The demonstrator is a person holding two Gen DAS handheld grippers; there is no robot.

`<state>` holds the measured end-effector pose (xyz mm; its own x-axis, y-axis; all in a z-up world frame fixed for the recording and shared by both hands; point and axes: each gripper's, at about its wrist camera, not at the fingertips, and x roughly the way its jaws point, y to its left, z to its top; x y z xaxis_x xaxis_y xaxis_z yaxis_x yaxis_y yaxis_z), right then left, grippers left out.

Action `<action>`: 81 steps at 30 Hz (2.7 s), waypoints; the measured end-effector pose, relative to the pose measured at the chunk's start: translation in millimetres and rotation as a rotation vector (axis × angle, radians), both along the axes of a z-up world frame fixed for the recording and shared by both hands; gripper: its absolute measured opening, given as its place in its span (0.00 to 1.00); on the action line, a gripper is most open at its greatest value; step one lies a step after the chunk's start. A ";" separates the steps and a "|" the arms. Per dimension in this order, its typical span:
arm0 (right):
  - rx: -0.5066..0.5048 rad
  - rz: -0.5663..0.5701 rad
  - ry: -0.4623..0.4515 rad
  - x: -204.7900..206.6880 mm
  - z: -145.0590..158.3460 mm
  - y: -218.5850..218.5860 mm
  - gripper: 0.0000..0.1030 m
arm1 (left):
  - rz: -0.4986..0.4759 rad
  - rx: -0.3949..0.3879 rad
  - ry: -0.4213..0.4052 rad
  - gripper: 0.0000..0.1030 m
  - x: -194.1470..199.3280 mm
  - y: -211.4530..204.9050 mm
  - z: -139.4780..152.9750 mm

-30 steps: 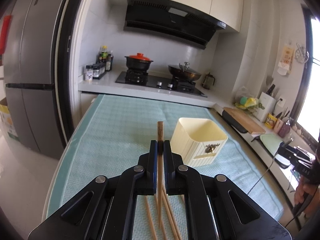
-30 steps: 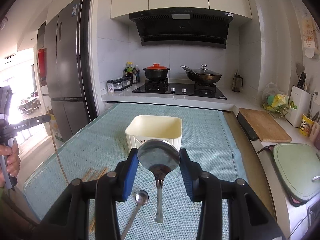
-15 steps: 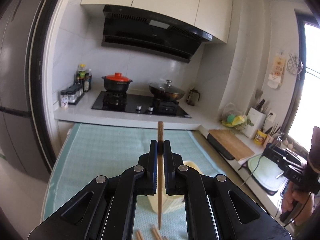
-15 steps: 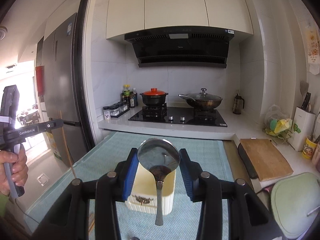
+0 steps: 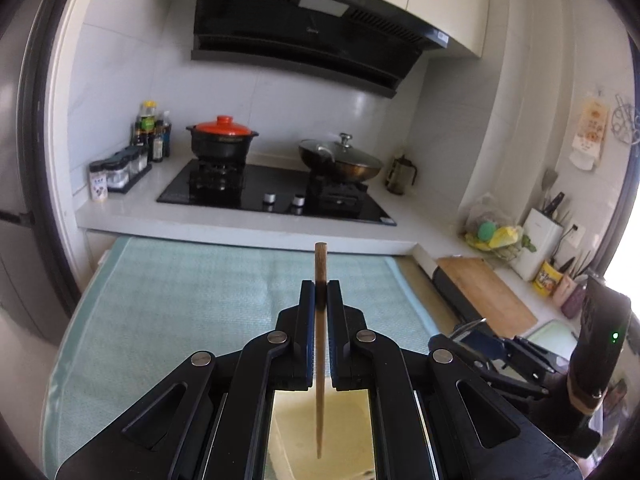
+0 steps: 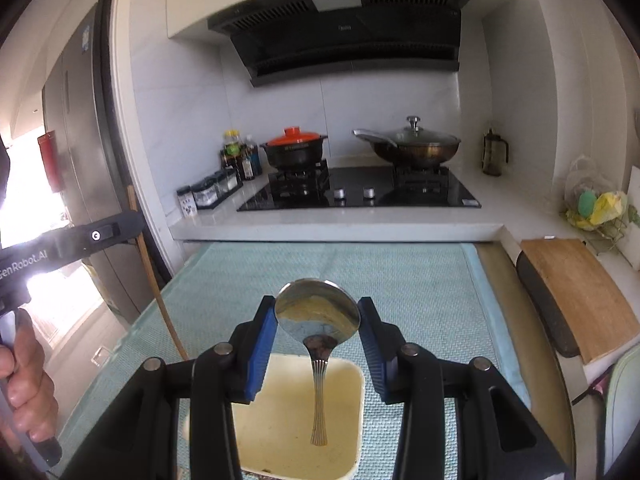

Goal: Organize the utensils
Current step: 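Open the left tool over the holder while the right tool drops the spoon in, then move the left tool to the chopsticks while the right tool grasps the small spoon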

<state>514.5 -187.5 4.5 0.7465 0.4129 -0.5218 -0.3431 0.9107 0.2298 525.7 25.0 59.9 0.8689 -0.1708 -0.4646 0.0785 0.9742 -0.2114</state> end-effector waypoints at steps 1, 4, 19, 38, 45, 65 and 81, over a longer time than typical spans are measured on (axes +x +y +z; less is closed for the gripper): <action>0.005 0.004 0.032 9.6 -11.4 -0.3 0.40 | 0.007 0.013 0.009 0.03 5.9 -2.4 -8.3; -0.005 0.000 0.099 28.5 -38.8 0.7 0.40 | 0.012 0.042 0.041 0.03 20.4 -7.9 -31.7; -0.032 0.015 0.081 14.8 -8.7 -4.8 0.53 | -0.006 0.030 0.118 0.58 -6.0 10.1 -24.6; -0.165 -0.043 -0.068 -309.4 -53.5 -69.0 0.54 | 0.134 0.121 0.158 0.98 -349.3 83.1 -89.9; -0.207 -0.088 0.049 -362.6 -125.2 -63.8 0.54 | 0.217 0.097 0.307 0.99 -374.0 73.5 -163.6; -0.146 -0.043 0.156 -330.8 -162.0 -23.8 0.54 | 0.172 0.175 0.338 0.99 -315.4 67.9 -202.1; -0.141 -0.005 0.247 -258.3 -178.8 17.7 0.54 | 0.212 0.212 0.445 0.99 -273.7 77.2 -231.0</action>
